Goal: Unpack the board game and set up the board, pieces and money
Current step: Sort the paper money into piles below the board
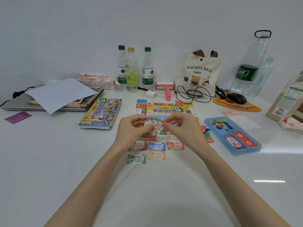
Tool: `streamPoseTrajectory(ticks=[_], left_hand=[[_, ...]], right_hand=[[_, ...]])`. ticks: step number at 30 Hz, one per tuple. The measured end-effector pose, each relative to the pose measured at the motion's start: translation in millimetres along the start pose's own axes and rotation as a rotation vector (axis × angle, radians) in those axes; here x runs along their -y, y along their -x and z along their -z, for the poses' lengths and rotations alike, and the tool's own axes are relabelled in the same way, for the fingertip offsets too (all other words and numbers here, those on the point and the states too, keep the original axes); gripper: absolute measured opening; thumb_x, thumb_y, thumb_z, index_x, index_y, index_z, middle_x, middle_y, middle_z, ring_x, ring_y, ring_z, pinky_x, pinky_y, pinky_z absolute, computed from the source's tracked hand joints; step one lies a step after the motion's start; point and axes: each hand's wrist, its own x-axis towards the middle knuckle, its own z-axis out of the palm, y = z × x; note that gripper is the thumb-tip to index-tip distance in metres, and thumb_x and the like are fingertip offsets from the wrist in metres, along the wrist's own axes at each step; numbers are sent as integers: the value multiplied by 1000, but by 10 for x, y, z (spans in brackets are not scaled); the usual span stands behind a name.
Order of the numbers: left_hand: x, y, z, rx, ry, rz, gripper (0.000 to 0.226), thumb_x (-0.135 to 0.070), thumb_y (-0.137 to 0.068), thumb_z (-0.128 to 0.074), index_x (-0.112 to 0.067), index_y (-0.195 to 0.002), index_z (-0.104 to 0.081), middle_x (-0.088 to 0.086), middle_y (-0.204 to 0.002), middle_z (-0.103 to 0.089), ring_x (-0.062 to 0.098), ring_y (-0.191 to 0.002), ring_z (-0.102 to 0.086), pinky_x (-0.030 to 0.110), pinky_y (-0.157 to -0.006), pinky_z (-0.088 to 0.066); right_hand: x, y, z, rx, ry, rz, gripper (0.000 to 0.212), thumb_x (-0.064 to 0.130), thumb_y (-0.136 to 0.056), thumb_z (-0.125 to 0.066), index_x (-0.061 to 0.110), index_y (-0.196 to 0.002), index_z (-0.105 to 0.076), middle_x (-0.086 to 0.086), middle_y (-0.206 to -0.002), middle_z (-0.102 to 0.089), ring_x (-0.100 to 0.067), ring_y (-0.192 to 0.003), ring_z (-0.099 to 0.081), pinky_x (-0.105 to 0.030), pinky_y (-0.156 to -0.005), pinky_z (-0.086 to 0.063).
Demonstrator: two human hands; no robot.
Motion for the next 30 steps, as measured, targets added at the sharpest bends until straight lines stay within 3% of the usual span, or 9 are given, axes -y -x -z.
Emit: streamPoseTrajectory(ticks=[2,5,9,12,17,20,26,30], left_hand=[[4,-1,1,1,34,9,25,-3,-73,-79,-21,-86,-69,-8,-74,-70,-4,-65,-66,13,-58,-53],[20,-5,3,-2,100,36,25,-5,-74,-79,-19,-93,-70,-6,-74,-74,3,-70,-70,17,-60,-54],[35,-15,6,-17,161,74,23,-12,-73,-80,-23,-90,-69,-7,-79,-75,9,-79,-72,23,-71,-57],[43,-19,4,-21,196,110,26,-17,-72,-81,-21,-95,-70,0,-89,-76,18,-88,-72,31,-75,-57],[44,-28,5,-31,201,146,29,-20,-68,-82,-21,-95,-70,1,-91,-76,19,-90,-72,39,-82,-56],[60,-34,14,-23,172,140,26,-13,-73,-81,-18,-96,-70,3,-91,-76,21,-88,-72,41,-83,-57],[50,-21,-13,46,117,125,27,-10,-73,-80,-11,-99,-70,2,-87,-76,18,-82,-73,28,-70,-60],[74,-32,-1,47,145,146,29,-13,-73,-81,-15,-99,-70,4,-93,-76,21,-89,-72,34,-79,-58]], right_hand=[[-13,26,0,10,-72,-65,5,24,-80,-75,25,-79,-71,13,-72,-70,8,-68,-62,-9,-61,-43],[-29,55,-2,10,-280,-206,5,22,-78,-77,21,-81,-72,5,-74,-73,-2,-70,-66,-16,-64,-45],[-16,73,-18,-69,-412,-313,5,22,-80,-75,22,-77,-71,6,-80,-71,-4,-62,-56,-13,-54,-41],[-1,97,-47,-103,-471,-357,6,22,-82,-73,20,-80,-69,7,-81,-71,-5,-61,-54,-17,-58,-41],[-12,129,-63,-50,-447,-337,12,20,-82,-75,14,-90,-68,8,-80,-70,5,-60,-59,-10,-55,-41],[-16,137,-32,1,-423,-278,18,21,-81,-75,20,-96,-66,5,-83,-74,1,-74,-66,-15,-65,-43],[-46,116,72,26,-306,-198,4,21,-83,-73,23,-86,-71,3,-74,-74,-6,-74,-69,-21,-70,-52],[-108,113,183,76,-288,-246,5,20,-82,-75,20,-86,-72,5,-74,-73,6,-63,-64,-7,-54,-43]])
